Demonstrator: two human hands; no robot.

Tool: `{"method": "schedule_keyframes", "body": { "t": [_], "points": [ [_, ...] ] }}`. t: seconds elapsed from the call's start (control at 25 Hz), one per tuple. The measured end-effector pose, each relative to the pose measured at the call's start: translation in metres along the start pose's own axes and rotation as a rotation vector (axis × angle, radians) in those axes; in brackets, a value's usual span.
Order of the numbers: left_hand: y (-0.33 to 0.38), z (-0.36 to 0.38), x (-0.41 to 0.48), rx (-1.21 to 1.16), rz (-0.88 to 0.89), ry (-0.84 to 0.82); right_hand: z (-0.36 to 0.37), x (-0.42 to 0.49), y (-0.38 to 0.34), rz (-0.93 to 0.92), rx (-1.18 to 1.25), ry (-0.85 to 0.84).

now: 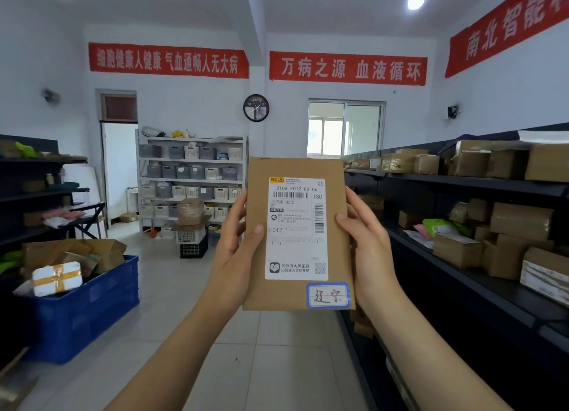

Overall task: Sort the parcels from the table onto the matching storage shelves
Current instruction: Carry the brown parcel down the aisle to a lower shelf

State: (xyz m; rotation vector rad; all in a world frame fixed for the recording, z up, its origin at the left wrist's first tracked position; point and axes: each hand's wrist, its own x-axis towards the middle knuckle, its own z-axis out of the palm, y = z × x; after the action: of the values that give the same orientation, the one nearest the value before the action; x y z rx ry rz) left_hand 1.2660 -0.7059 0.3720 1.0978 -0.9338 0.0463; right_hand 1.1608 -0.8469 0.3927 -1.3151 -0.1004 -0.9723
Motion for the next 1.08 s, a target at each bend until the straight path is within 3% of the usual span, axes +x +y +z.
{"method": "schedule_keyframes", "body": {
  "t": [0.48, 1.08],
  "points": [
    [-0.100, 0.057, 0.091, 0.023, 0.020, 0.060, -0.076, 0.111, 0.058, -0.005, -0.053, 0.005],
    [-0.211, -0.014, 0.250, -0.013, 0.018, -0.008, -0.036, 0.255, 0.171, -0.024, -0.063, 0.089]
  ]
}}
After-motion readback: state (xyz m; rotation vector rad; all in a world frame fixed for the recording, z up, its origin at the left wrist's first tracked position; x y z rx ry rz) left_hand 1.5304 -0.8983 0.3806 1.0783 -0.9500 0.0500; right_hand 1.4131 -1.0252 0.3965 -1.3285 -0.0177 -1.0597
